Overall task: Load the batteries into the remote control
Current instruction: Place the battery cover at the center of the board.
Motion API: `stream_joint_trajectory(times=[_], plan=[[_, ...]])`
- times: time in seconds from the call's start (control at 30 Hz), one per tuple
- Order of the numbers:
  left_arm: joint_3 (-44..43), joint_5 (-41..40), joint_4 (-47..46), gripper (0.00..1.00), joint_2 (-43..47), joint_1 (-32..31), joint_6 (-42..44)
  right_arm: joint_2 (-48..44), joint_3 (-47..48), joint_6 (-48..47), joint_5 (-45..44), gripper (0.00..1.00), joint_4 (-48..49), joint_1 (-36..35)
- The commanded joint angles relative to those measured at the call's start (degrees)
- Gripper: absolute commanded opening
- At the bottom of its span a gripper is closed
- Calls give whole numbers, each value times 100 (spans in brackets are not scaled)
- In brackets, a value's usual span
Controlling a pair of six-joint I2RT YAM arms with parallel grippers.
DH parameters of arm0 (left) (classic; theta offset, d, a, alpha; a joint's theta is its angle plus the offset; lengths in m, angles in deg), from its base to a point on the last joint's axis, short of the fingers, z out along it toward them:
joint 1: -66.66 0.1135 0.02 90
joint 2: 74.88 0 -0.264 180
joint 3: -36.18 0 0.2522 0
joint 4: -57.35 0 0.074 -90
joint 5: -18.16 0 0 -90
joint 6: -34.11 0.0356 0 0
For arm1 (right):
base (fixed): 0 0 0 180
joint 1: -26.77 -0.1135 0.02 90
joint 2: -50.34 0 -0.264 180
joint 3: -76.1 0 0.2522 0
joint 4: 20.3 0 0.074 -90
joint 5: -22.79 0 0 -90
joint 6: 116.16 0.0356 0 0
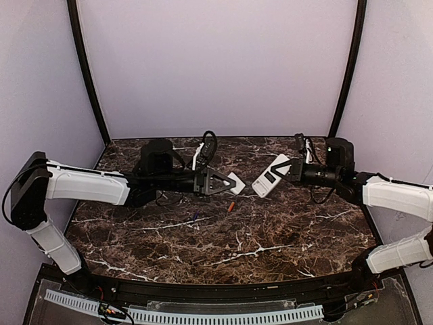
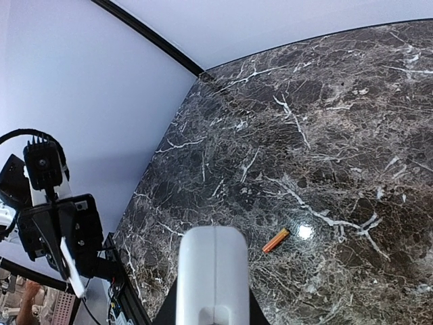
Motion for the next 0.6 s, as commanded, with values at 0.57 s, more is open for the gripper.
stream_joint_trajectory(times=[0.57], plan=[[1558, -851, 2364, 0, 348, 2466, 514, -94, -98, -209, 1530, 0, 458, 215]])
